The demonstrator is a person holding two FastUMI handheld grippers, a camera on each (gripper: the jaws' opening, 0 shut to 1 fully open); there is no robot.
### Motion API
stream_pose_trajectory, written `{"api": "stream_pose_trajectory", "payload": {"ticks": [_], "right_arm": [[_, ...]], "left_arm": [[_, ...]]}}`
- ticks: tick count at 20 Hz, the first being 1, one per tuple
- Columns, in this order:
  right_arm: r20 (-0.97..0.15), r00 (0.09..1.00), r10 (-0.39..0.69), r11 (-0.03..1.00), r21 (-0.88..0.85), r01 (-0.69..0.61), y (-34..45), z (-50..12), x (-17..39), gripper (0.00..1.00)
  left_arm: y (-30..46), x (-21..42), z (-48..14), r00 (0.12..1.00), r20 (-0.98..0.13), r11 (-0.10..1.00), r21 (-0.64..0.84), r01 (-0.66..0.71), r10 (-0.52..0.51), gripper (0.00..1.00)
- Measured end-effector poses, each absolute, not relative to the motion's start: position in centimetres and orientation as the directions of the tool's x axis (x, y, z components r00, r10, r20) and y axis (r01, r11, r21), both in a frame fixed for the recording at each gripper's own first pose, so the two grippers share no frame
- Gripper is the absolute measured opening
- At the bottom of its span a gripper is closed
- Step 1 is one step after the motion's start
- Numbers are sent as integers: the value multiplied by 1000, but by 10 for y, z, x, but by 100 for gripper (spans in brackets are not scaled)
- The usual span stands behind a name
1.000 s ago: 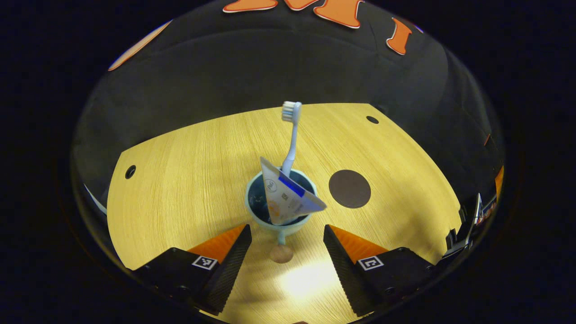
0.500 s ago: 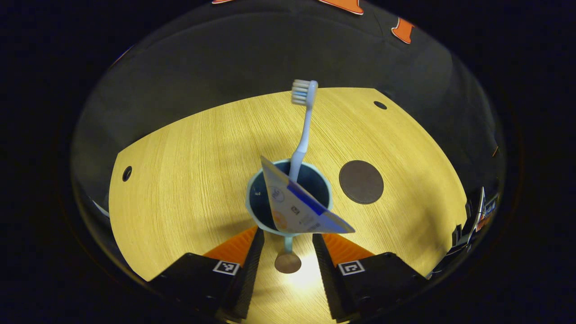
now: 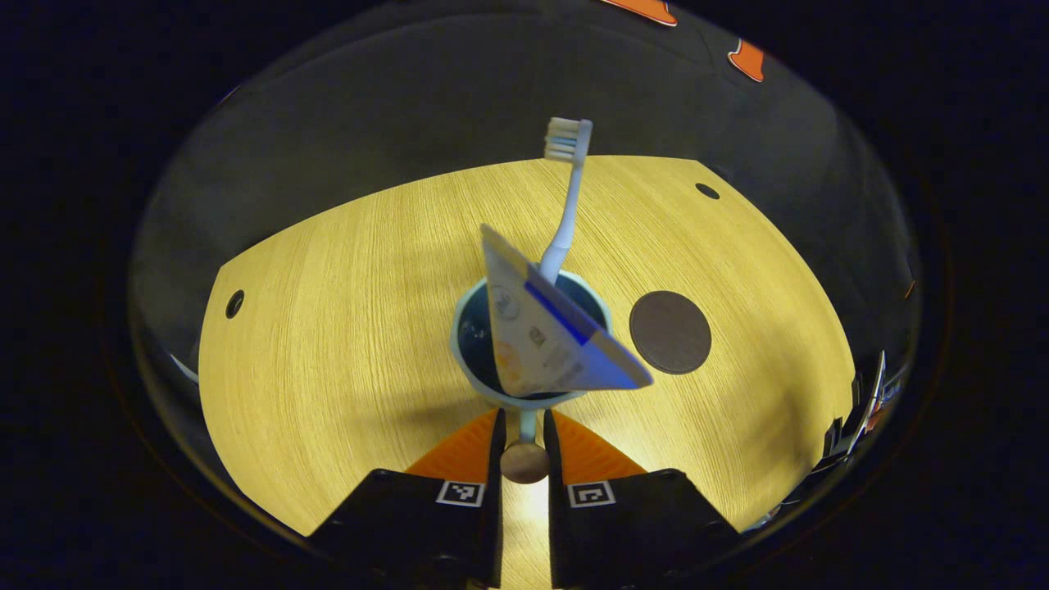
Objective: Put the toothbrush and toothpaste on the desktop into the cup, then pick up the cup and place it on the coaster on the desktop.
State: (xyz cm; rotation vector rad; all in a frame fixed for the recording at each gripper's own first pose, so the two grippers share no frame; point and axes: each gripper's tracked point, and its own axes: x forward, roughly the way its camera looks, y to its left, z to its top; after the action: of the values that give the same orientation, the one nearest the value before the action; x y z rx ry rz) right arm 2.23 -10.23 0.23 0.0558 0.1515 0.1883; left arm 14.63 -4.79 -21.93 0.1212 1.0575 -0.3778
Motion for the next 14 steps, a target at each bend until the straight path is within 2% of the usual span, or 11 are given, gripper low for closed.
{"api": "stream_pose_trajectory", "payload": {"ticks": [1, 14], "right_arm": [[-146, 970, 193, 980, 76, -184, -102, 1, 22, 94], [-150, 977, 153, 986, 86, -142, -118, 3, 8, 94]], "left_arm": [[-49, 146, -218, 433, -868, 930, -81, 359, -243, 20], [-48, 149, -202, 499, -829, 935, -78, 347, -254, 20]]}}
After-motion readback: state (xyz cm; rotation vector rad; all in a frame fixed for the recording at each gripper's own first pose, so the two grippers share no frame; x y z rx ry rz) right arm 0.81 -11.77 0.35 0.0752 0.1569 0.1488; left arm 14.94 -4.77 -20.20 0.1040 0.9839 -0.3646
